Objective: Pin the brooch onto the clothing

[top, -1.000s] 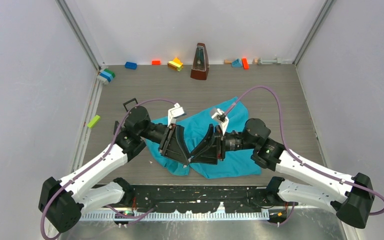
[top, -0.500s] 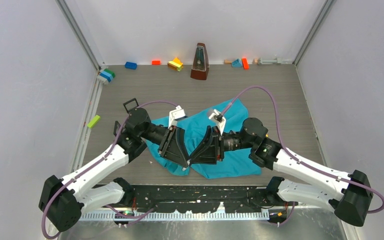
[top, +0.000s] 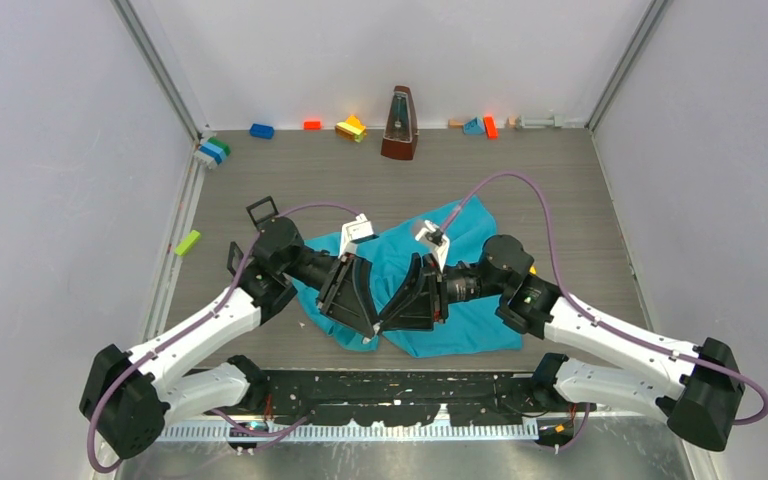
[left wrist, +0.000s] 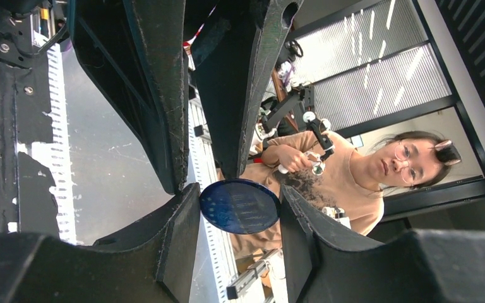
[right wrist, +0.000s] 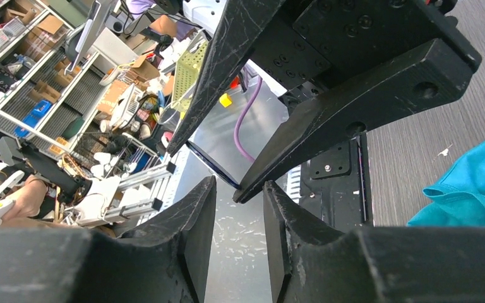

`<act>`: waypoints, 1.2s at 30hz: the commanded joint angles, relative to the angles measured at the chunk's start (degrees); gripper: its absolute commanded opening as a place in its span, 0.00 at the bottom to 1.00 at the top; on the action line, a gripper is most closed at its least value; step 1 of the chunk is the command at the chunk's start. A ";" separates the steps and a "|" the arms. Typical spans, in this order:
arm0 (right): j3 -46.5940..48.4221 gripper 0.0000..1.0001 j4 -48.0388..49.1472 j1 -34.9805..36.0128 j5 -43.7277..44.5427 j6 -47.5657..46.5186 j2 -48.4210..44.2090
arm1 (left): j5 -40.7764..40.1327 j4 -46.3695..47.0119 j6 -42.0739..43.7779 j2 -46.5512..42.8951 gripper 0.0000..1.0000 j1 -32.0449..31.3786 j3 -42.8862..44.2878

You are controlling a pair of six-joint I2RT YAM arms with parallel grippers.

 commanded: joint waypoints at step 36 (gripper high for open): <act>5.42 0.52 -11.05 1.08 7.65 -13.28 -6.72 | -6.02 4.66 0.15 -0.35 0.19 -0.63 -1.45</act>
